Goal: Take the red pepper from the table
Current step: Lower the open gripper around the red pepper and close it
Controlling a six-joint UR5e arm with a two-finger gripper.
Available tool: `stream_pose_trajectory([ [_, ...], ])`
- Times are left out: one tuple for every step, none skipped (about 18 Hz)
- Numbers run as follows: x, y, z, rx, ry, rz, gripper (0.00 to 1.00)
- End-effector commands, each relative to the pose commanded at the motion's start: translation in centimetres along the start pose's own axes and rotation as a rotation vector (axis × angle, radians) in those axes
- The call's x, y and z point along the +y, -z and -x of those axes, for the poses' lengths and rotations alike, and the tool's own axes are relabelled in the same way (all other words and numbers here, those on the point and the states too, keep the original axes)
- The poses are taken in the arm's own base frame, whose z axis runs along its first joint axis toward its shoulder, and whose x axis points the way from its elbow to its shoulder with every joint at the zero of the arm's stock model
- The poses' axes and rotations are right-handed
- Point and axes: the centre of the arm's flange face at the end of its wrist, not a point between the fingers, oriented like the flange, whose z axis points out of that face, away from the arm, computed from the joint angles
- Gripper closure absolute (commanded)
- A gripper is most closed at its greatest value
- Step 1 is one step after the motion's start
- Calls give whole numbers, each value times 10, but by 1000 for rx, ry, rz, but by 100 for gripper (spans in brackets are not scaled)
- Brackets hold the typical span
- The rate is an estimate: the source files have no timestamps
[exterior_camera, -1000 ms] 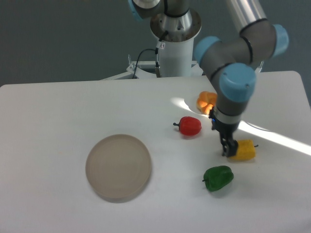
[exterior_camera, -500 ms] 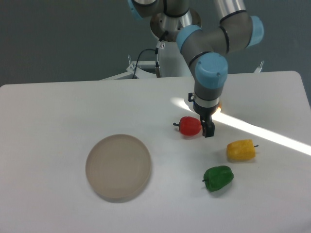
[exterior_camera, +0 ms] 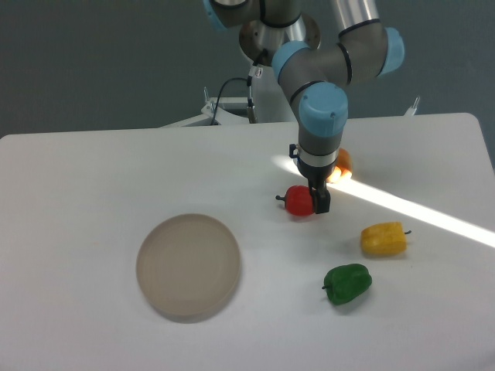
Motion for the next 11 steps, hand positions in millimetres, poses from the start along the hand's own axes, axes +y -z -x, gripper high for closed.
stream_pose_trajectory([
  [-2, 0, 0, -3, 2, -21, 0],
  [-3, -3, -1, -1, 2, -26, 0],
  [-3, -5, -1, 0, 0, -27, 0],
  [-3, -7, -2, 0, 0, -28, 0],
  [-3, -7, -1, -15, 0, -26, 0],
  [-2, -7, -2, -21, 0, -25, 0],
  [-2, -8, -1, -23, -8, -24, 0],
  [-2, -10, -1, -20, -5, -25, 0],
  [-3, -11, -1, -21, -2, -25, 0],
  [-4, -14, -1, -24, -3, -24, 0],
  [-3, -16, 0, -27, -3, -24, 0],
])
